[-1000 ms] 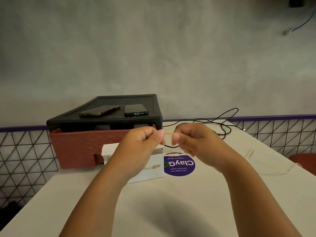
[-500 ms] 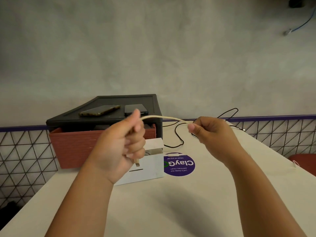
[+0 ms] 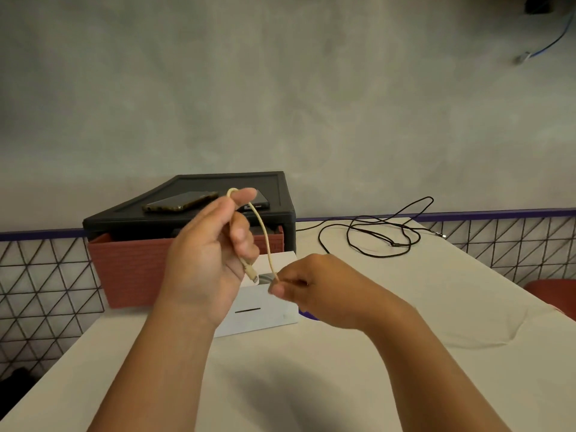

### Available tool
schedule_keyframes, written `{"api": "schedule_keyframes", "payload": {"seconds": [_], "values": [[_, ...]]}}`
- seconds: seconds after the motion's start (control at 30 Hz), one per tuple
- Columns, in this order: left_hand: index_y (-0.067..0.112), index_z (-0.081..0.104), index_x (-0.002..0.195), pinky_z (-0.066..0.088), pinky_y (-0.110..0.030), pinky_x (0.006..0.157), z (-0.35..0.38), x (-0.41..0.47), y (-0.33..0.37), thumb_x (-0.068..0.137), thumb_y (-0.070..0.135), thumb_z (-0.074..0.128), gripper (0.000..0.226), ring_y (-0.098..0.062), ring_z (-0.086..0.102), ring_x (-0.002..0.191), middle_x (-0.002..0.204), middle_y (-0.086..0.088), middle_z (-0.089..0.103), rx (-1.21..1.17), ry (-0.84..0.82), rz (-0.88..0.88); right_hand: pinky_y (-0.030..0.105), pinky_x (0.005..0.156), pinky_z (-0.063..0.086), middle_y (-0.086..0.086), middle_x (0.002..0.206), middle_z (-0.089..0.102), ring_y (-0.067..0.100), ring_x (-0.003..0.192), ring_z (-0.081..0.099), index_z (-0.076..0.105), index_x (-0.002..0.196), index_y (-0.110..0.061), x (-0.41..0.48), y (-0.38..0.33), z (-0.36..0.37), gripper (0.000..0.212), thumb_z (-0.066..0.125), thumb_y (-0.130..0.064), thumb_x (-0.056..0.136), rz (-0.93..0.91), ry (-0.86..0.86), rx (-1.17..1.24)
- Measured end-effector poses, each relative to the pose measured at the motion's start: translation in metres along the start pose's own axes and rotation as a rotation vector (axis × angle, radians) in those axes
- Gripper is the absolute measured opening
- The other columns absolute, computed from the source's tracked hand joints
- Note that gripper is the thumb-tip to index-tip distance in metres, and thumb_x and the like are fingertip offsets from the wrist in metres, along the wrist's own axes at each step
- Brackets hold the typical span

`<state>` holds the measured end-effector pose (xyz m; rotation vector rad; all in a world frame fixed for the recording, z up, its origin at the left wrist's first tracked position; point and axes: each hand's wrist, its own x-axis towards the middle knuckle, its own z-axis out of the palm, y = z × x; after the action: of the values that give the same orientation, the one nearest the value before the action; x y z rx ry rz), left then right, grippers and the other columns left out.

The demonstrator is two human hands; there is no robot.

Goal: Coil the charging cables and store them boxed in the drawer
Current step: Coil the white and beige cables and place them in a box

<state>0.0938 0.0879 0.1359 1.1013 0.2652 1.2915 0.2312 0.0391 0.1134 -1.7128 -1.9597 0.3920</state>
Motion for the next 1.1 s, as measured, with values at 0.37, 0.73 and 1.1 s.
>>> {"api": "schedule_keyframes", "payload": {"seconds": [0.37, 0.73, 1.1], "values": [[0.021, 0.063, 0.095, 0.050, -0.019, 0.072, 0.010, -0.010, -0.007, 0.100, 0.015, 0.034, 0.029, -0.011, 0.070, 0.078, 0.076, 0.004, 0.073, 0.402, -0.048, 0.164, 0.036, 0.086, 0.050, 0.001, 0.099, 0.069, 0.015, 0.091, 0.061, 0.069, 0.102, -0.020, -0.009, -0.016, -0.008, 0.024, 0.054, -0.036, 0.092, -0.023, -0.074, 0.014], [0.021, 0.050, 0.124, 0.045, -0.027, 0.095, 0.015, -0.006, -0.010, 0.101, 0.015, 0.034, 0.029, -0.009, 0.069, 0.090, 0.079, 0.007, 0.074, 0.122, 0.140, 0.146, 0.023, 0.056, 0.035, -0.006, 0.064, 0.049, 0.008, 0.059, 0.043, 0.068, 0.094, -0.016, -0.011, -0.026, -0.008, 0.030, 0.049, -0.039, 0.094, -0.015, -0.133, -0.062], [0.030, 0.062, 0.099, 0.047, -0.008, 0.062, 0.013, -0.008, -0.026, 0.097, 0.009, 0.042, 0.029, -0.004, 0.062, 0.076, 0.085, 0.005, 0.068, 0.764, -0.089, 0.040, 0.025, 0.055, 0.037, -0.006, 0.055, 0.052, 0.009, 0.054, 0.043, 0.071, 0.078, -0.016, -0.018, -0.019, -0.023, 0.016, 0.062, -0.027, 0.087, -0.130, 0.156, -0.014]]}}
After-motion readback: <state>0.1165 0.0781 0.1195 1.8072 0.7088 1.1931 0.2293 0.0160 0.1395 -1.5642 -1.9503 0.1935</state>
